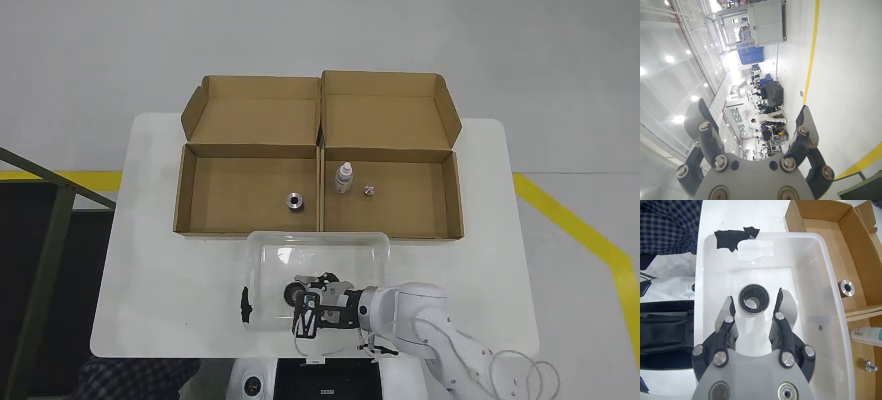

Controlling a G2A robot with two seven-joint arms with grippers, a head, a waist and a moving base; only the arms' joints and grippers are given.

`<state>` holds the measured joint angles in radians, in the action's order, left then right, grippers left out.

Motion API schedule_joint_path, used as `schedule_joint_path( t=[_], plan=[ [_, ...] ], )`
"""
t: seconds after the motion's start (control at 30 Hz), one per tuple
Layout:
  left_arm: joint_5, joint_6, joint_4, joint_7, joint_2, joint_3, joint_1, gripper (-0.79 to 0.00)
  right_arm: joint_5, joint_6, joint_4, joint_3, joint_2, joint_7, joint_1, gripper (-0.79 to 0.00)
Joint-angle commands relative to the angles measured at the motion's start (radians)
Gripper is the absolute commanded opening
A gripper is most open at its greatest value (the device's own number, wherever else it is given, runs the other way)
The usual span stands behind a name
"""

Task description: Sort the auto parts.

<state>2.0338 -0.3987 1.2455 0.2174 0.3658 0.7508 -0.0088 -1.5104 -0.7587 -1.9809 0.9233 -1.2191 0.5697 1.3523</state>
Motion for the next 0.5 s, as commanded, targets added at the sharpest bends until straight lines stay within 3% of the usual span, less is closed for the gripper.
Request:
schedule_joint_path(
  t=[0.0,0.27,0.47],
  plan=[
    [0.0,0.0,0.0,0.0,0.0,0.0,0.0,0.0,-0.003,0.005,0.01,-0.006,0.0,-0.003,-0.007,-0.311],
    [0.0,0.0,0.0,0.0,0.0,0.0,0.0,0.0,-0.006,0.021,0.055,-0.041,-0.005,-0.013,-0.039,-0.206],
    [0.0,0.0,0.0,0.0,0.0,0.0,0.0,0.0,0.0,0.044,0.096,-0.063,-0.01,-0.023,-0.067,-0.209]
  ],
)
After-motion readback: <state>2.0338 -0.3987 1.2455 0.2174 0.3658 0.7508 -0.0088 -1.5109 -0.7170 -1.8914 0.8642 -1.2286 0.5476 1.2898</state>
